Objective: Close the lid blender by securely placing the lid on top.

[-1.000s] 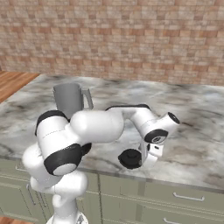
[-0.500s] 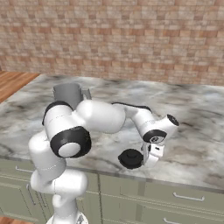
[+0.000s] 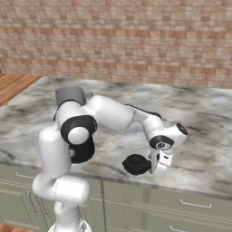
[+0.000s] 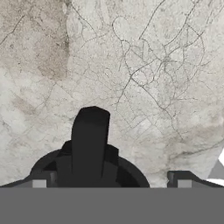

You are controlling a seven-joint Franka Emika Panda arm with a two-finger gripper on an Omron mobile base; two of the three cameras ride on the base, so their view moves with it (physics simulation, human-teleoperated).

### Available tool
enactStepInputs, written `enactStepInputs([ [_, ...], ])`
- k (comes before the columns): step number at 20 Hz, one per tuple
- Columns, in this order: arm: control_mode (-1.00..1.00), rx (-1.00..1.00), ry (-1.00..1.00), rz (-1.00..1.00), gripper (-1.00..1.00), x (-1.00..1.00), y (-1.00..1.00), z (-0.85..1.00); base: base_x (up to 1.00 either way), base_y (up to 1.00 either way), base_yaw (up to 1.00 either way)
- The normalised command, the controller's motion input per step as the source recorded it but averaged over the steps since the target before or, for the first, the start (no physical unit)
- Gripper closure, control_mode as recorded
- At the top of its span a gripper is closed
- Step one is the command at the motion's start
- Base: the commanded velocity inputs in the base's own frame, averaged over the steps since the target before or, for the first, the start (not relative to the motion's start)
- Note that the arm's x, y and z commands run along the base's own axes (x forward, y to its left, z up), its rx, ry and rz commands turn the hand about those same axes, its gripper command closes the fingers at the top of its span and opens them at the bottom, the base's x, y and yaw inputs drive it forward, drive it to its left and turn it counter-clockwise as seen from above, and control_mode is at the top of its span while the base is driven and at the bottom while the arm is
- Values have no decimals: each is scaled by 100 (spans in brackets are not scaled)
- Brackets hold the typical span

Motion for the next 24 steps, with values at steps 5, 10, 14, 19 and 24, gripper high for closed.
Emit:
enactStepInputs([
  [5, -100, 0, 0, 0, -100, 13, 0, -20, 0, 0, 0],
  [10, -100, 0, 0, 0, -100, 9, 2, -18, 0, 0, 0],
  [14, -100, 0, 0, 0, -100, 0, 21, -23, 0, 0, 0],
  [19, -100, -6, 3, -1, 100, 0, 39, -52, 0, 0, 0],
  [24, -100, 0, 0, -3, 100, 0, 35, -10, 0, 0, 0],
])
